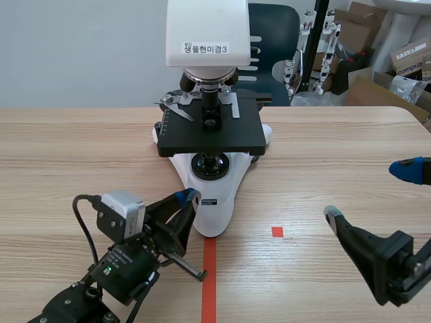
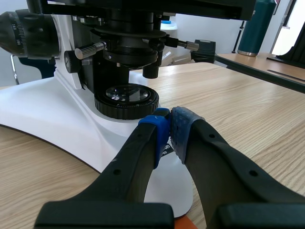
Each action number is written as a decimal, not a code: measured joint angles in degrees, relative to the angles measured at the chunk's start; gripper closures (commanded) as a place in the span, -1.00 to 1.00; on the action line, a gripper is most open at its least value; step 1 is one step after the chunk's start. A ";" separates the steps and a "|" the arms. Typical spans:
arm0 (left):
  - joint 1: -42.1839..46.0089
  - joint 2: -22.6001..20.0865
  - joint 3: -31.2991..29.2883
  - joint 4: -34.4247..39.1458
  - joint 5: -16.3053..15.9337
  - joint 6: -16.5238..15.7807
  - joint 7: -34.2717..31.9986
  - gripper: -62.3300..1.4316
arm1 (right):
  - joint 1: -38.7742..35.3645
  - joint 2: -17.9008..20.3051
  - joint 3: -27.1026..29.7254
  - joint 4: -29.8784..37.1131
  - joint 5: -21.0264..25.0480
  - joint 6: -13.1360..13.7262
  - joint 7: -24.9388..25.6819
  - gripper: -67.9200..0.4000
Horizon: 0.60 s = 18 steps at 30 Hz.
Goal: Point at the diaphragm
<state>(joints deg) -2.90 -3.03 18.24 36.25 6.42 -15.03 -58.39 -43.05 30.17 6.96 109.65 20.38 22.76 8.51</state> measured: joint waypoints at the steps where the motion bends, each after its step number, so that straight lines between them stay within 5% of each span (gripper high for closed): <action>1: 0.00 0.00 0.00 0.00 0.00 0.00 0.00 0.82 | 0.00 0.00 0.00 0.00 0.00 0.00 0.00 -1.00; 18: 0.02 0.00 0.00 0.00 -0.55 0.50 0.00 0.82 | 0.00 0.00 0.00 0.00 0.00 0.00 0.00 -1.00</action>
<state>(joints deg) -2.87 -3.03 18.24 36.25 5.87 -14.52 -58.39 -43.05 30.17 6.96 109.65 20.38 22.76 8.51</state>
